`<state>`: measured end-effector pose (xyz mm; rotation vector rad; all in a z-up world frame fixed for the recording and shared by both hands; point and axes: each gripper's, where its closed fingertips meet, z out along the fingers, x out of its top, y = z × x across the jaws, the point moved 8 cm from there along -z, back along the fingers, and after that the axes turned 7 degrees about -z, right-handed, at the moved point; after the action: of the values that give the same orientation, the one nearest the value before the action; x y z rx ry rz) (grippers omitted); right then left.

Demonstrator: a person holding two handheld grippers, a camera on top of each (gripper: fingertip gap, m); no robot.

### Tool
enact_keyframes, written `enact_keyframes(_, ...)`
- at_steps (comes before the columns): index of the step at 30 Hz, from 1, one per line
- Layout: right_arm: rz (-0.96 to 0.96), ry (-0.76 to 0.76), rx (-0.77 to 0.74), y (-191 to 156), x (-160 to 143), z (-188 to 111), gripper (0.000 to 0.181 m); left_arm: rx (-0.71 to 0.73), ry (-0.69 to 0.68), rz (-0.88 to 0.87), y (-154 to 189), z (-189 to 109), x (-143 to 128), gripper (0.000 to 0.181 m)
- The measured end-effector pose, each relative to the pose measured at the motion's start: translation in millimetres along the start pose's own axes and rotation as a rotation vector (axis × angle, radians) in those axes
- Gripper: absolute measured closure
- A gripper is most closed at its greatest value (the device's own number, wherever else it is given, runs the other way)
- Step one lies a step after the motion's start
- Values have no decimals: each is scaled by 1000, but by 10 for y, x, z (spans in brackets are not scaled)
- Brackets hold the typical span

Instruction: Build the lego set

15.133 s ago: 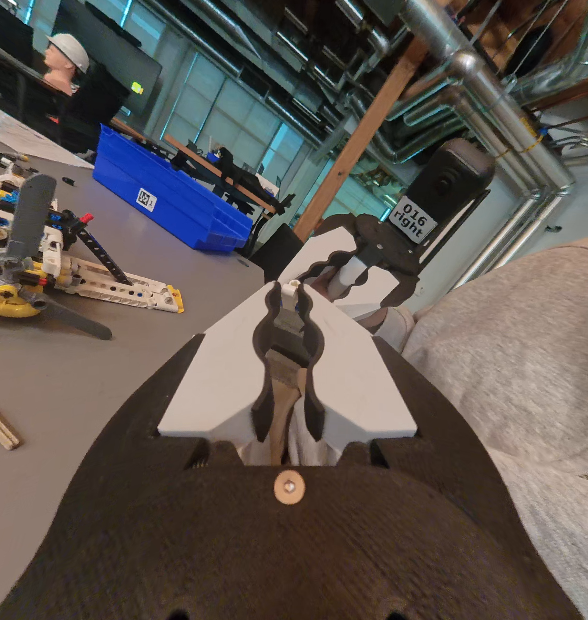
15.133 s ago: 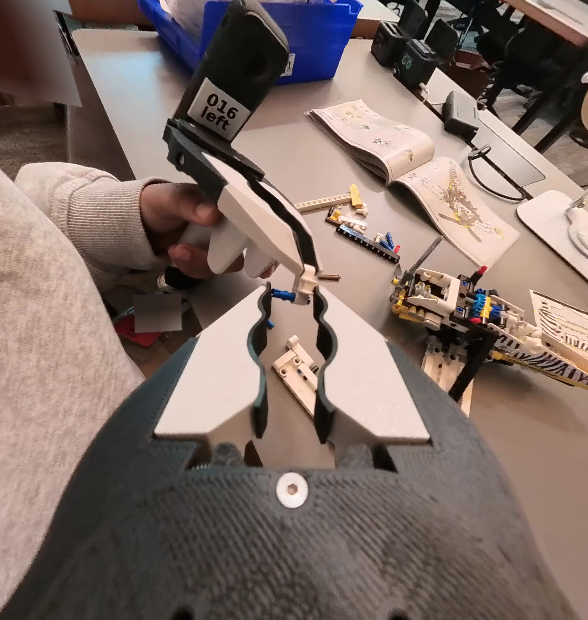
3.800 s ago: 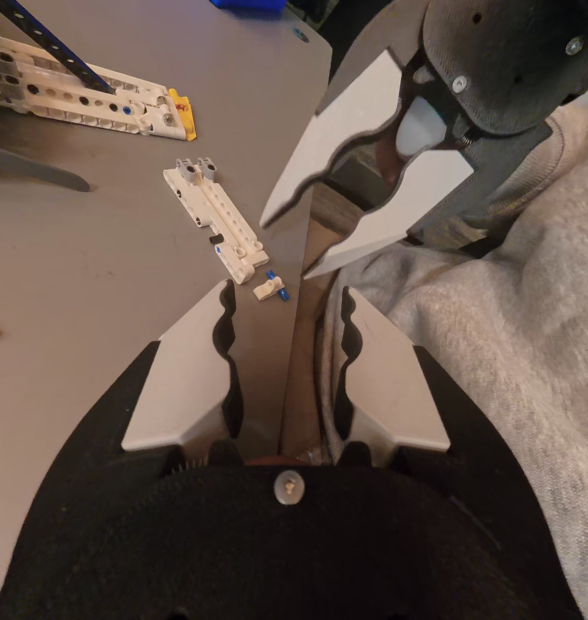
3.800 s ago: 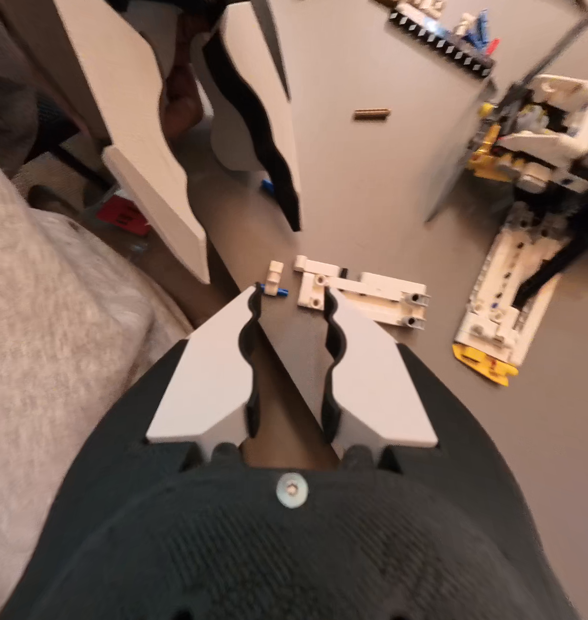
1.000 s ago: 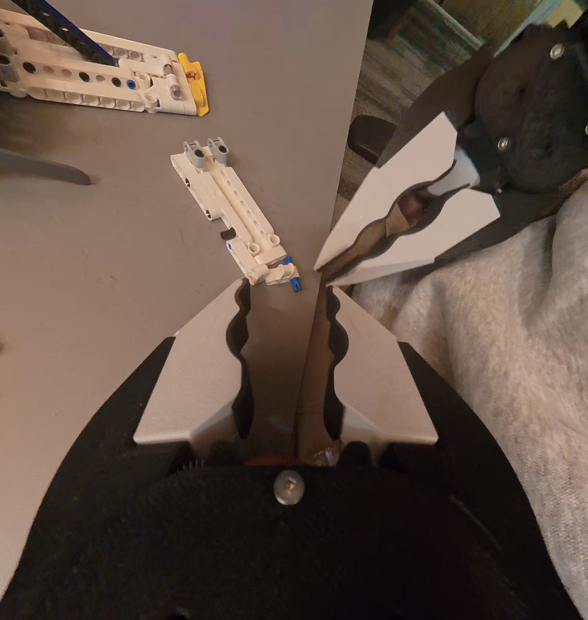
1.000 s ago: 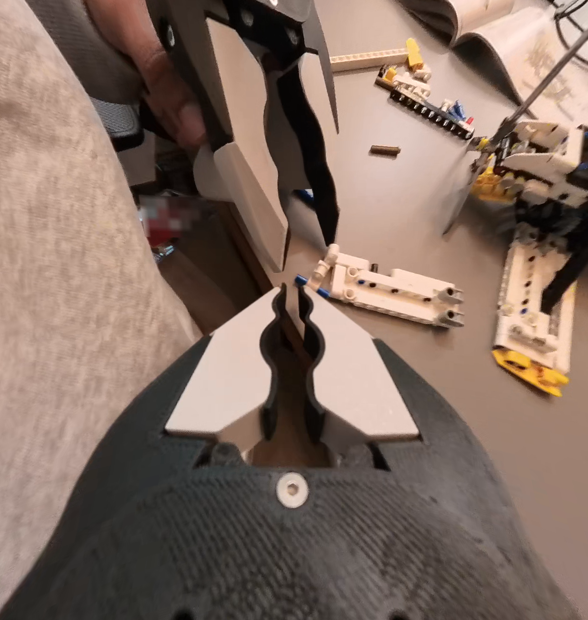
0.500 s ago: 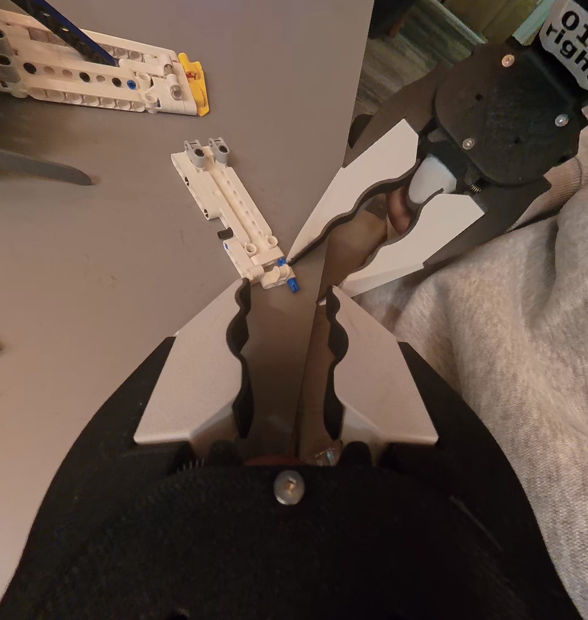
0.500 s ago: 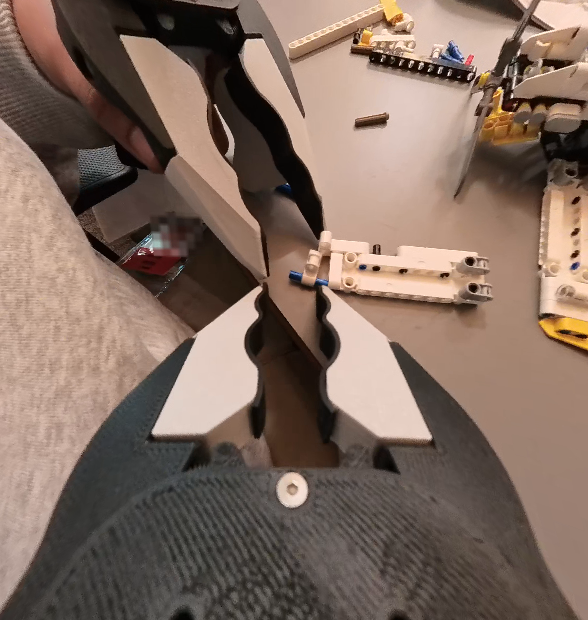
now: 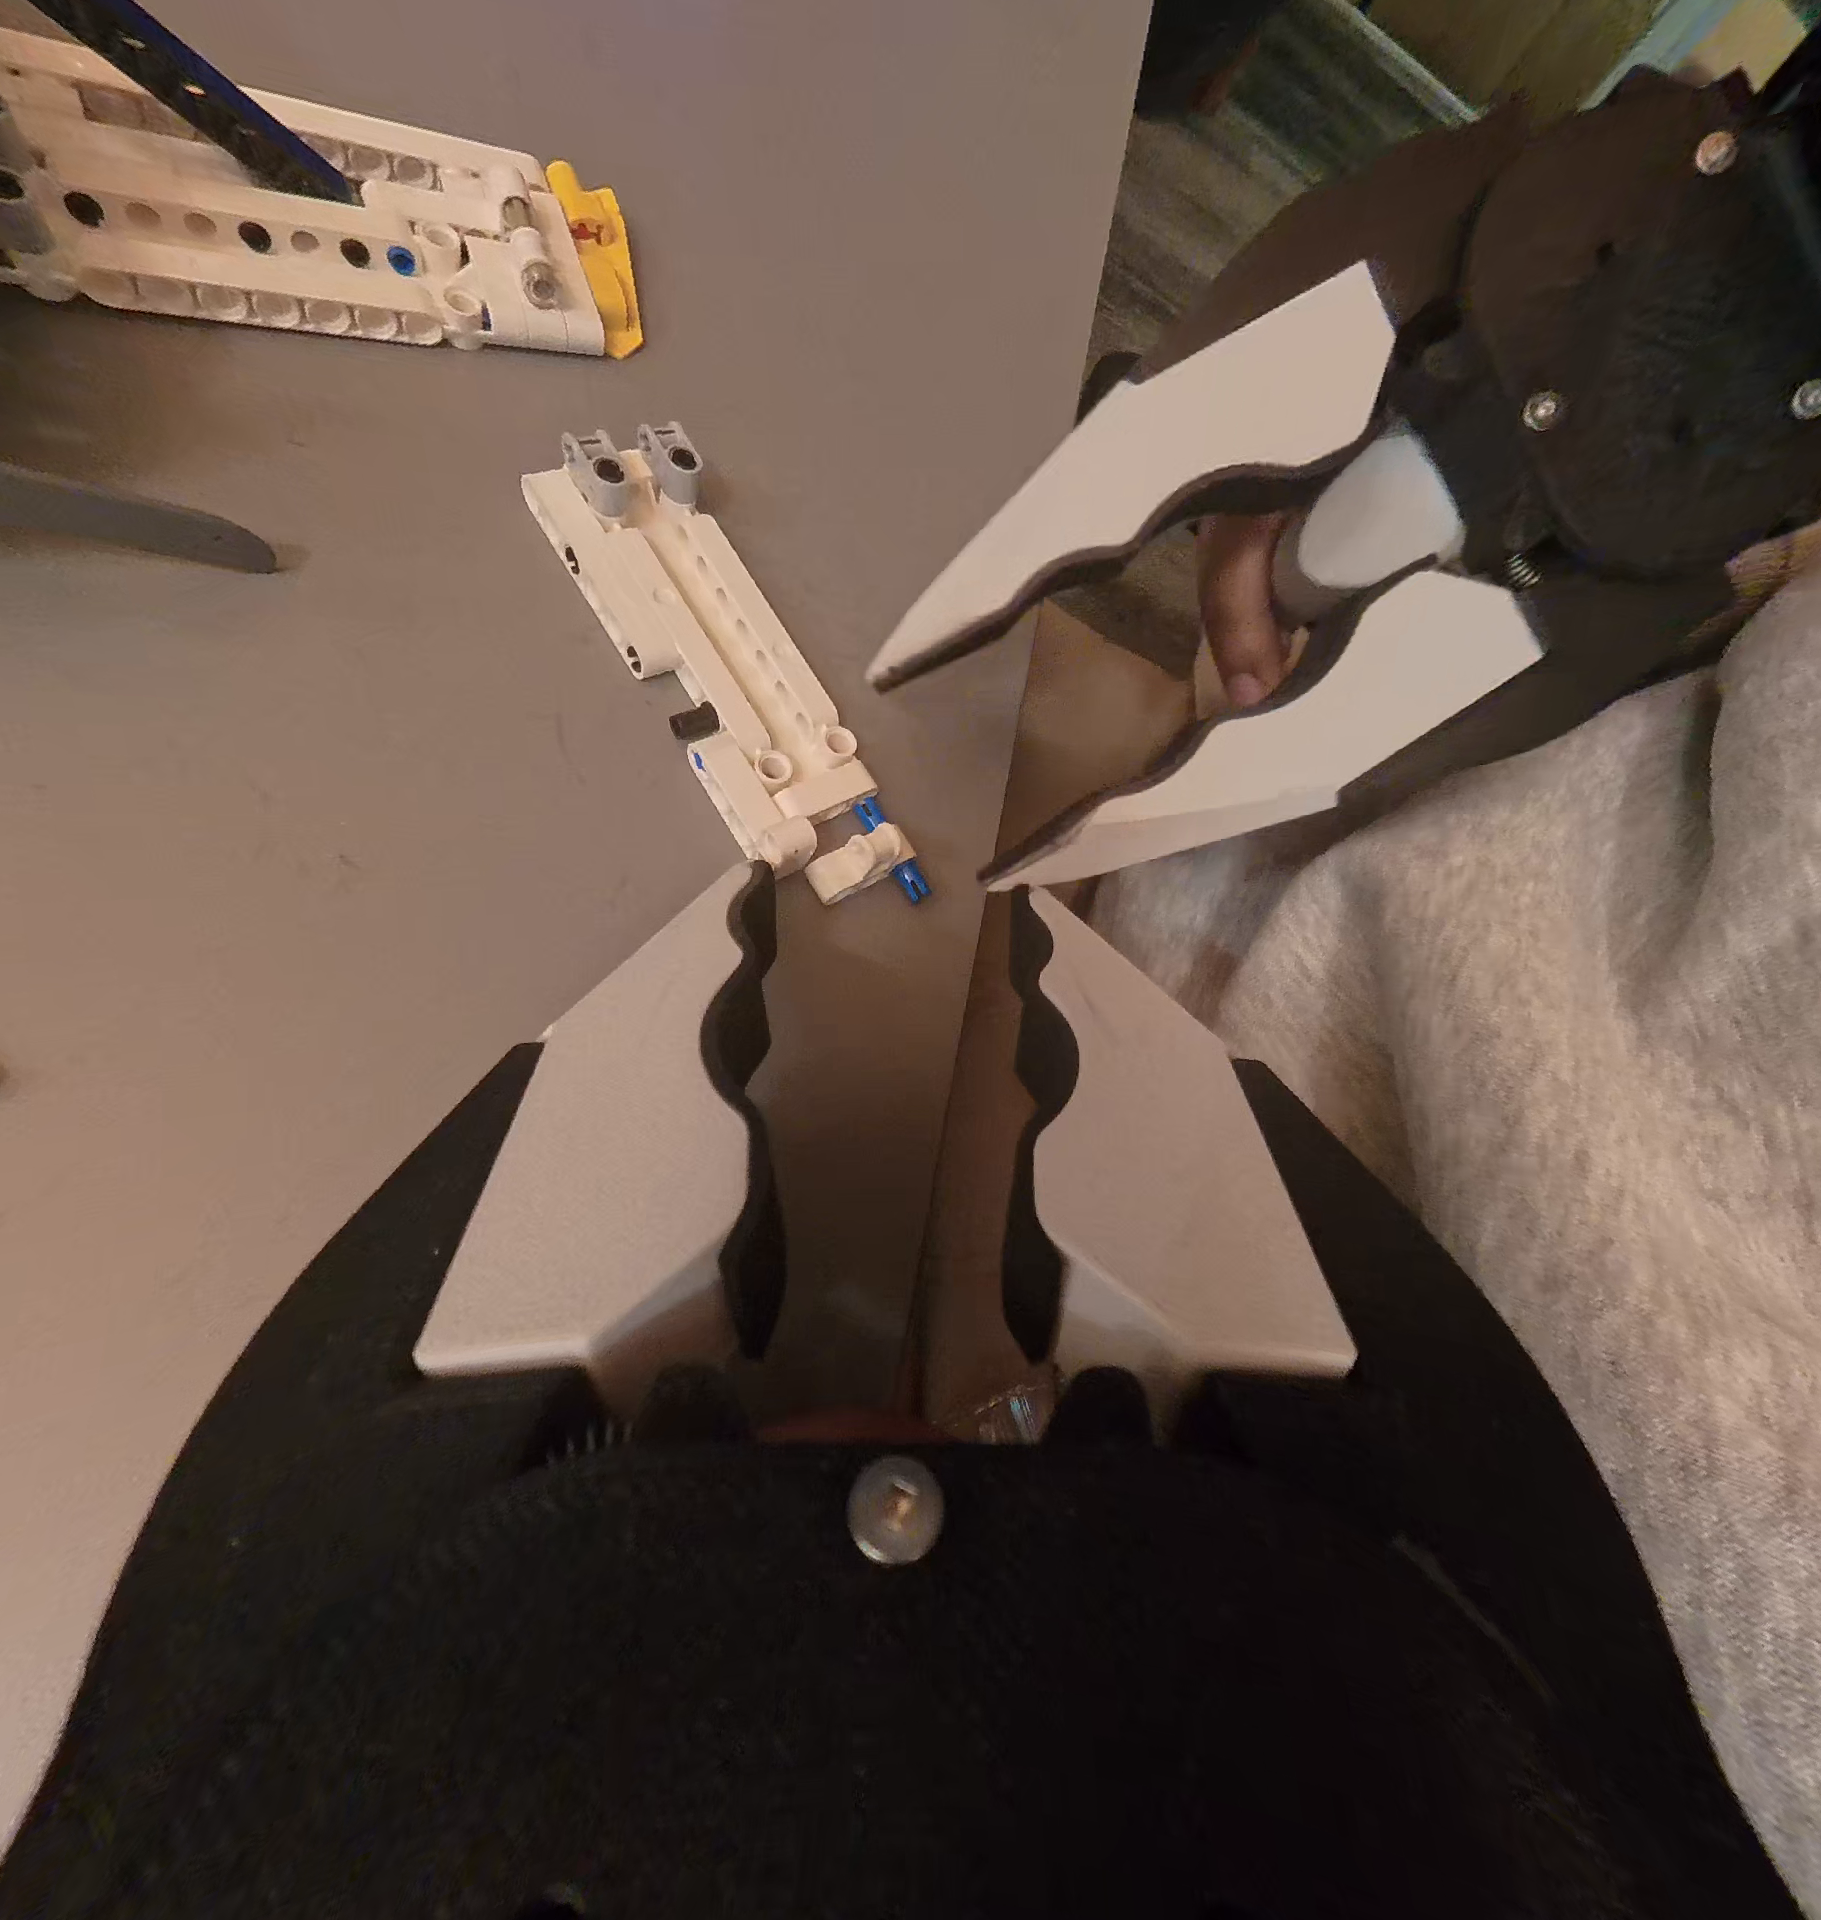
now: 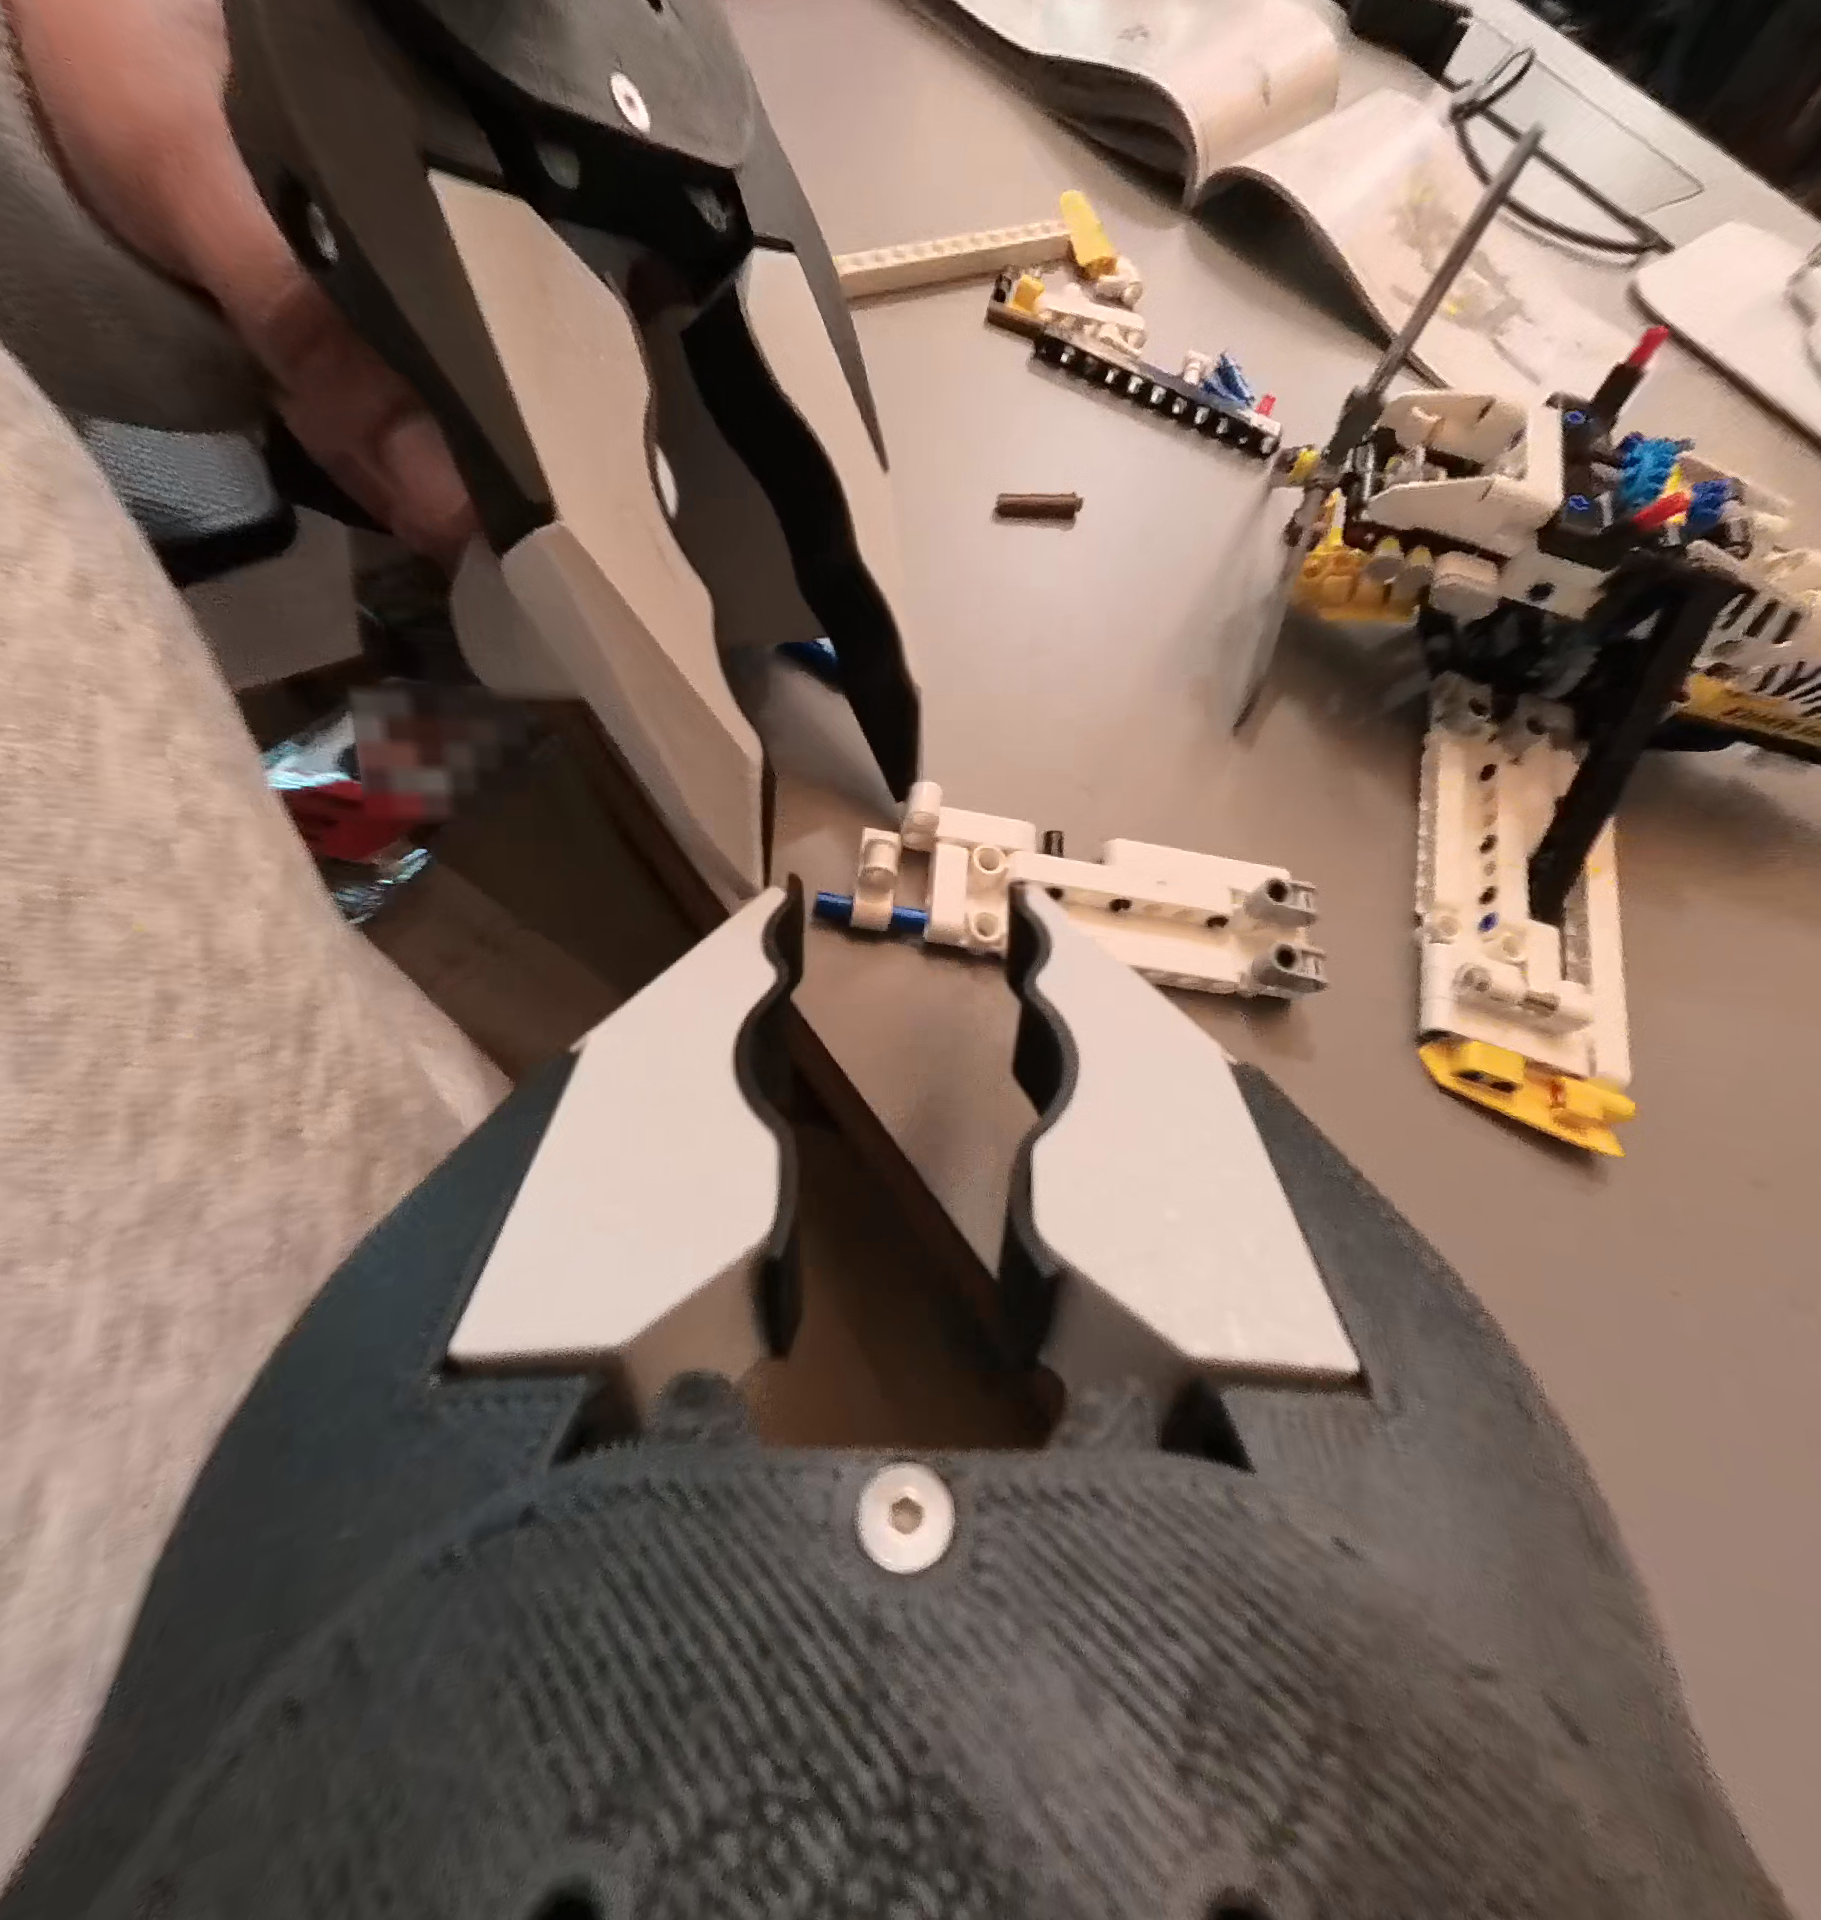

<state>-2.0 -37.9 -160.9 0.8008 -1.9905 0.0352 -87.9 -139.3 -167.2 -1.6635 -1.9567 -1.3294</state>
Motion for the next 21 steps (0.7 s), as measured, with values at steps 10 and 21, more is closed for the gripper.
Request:
enact_keyframes(10,54,-20,8,42,-63,90,118,-12,9,-8,-8,-26,-6,138)
enact_keyframes(21,-40,-33,70,25,-36,125,129,-15,7,-9,-8,-26,-10,140)
